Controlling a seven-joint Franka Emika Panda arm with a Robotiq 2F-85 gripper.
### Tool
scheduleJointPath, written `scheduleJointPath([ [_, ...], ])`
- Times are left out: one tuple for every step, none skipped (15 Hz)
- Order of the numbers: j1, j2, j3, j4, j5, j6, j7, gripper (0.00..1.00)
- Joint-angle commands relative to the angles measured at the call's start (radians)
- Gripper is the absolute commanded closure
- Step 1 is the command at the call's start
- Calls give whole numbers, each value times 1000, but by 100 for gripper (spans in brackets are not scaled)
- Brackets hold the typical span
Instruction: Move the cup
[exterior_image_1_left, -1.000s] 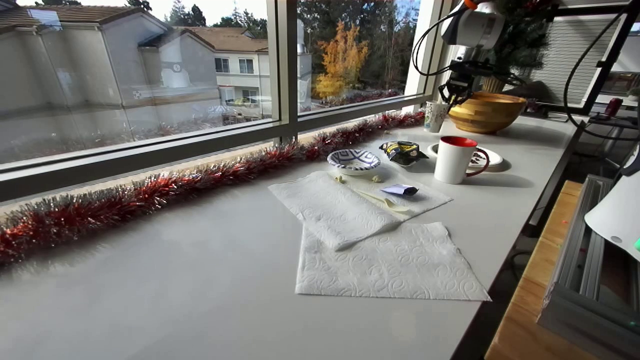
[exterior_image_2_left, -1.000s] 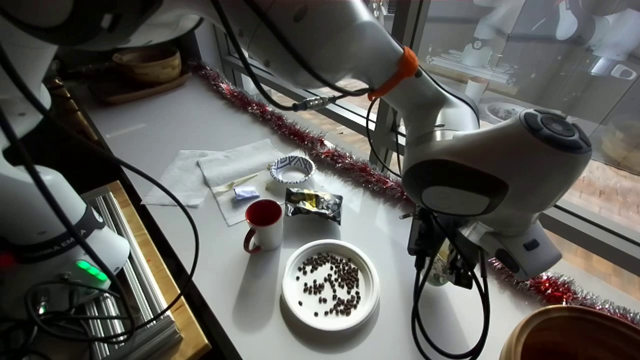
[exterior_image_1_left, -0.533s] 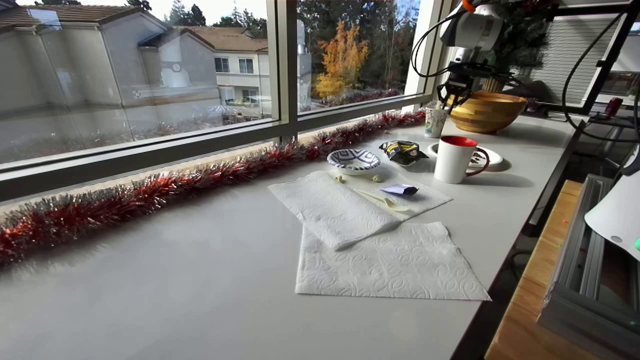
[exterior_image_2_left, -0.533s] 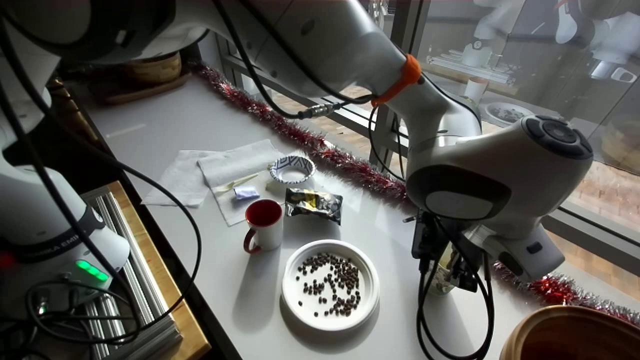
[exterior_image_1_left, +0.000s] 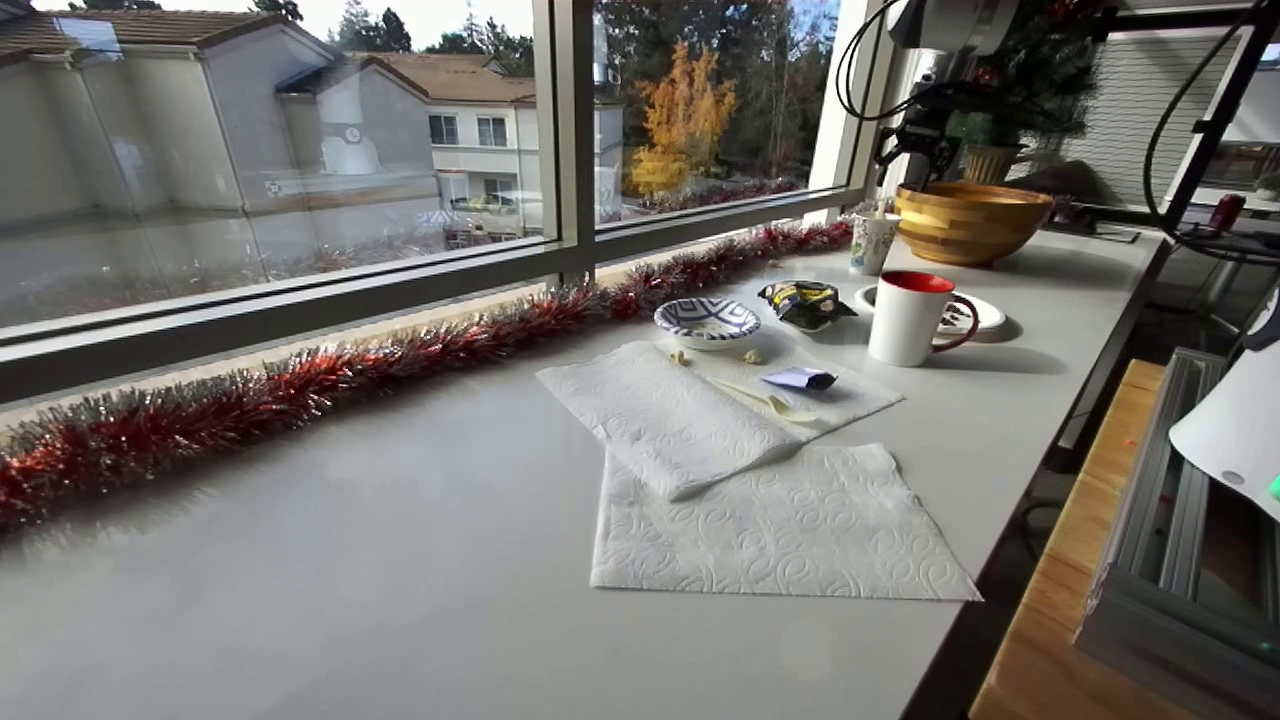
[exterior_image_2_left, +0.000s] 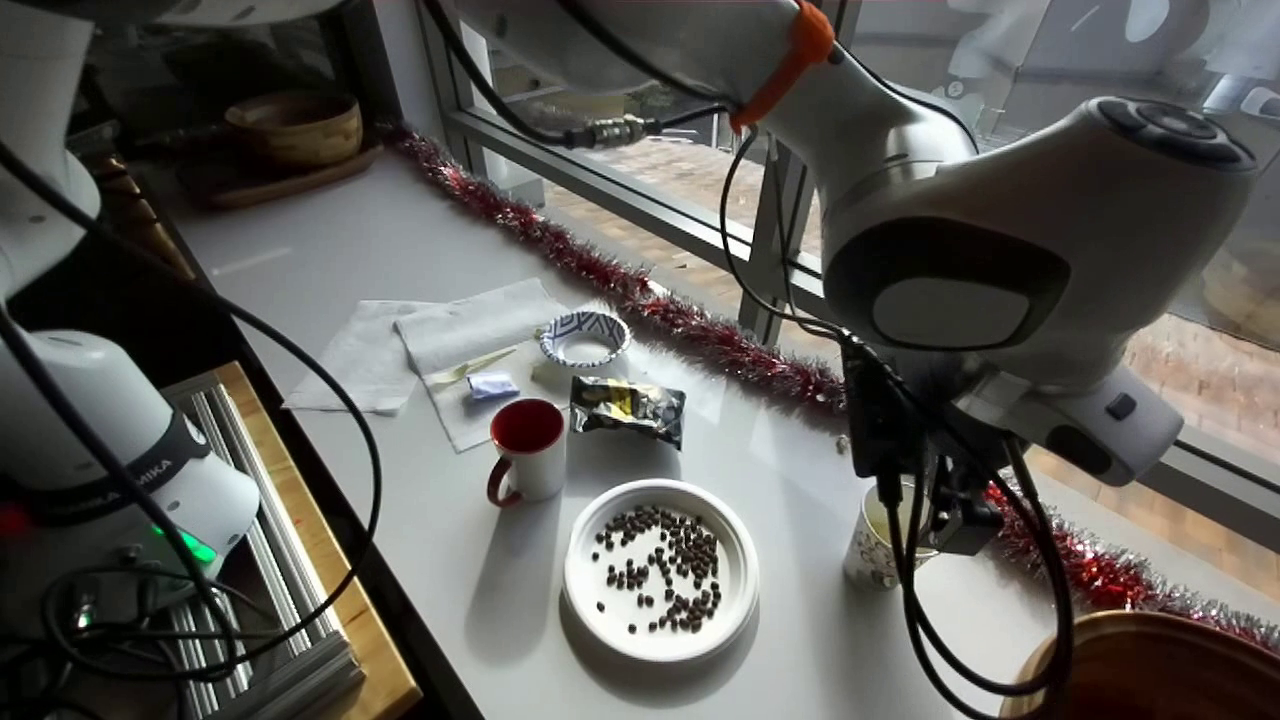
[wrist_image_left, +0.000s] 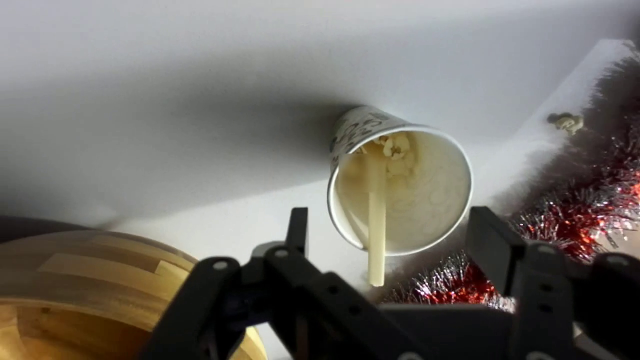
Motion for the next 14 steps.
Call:
scheduleJointPath([
  [49,-136,-24,-155,-113,-25,-99,0],
  [69,-160,-33,-191,-152,-14,-113,0],
  [94,-183,-46,-230,-196,4,-115,0],
  [117,-204,-57,-265,-238,17,-122,0],
  [141,-225,-68,-297,-280,17,-128,0],
  [158,-250,-68,-342,-308,37,-153,0],
  [178,-279,-73,-385,-339,42,-172,0],
  [187,-307,-67,-429,-357,63,-205,0],
  [191,-333,-57,-471,-365,88,-244,0],
  [178,-232,-62,-332,-319,31,-185,0],
  [186,-244,-61,-351,-321,36,-189,0],
  [188,-244,-61,-351,-321,36,-187,0],
  [187,-242,-62,-349,-321,36,-187,0],
  [184,-238,-63,-344,-321,36,-187,0],
])
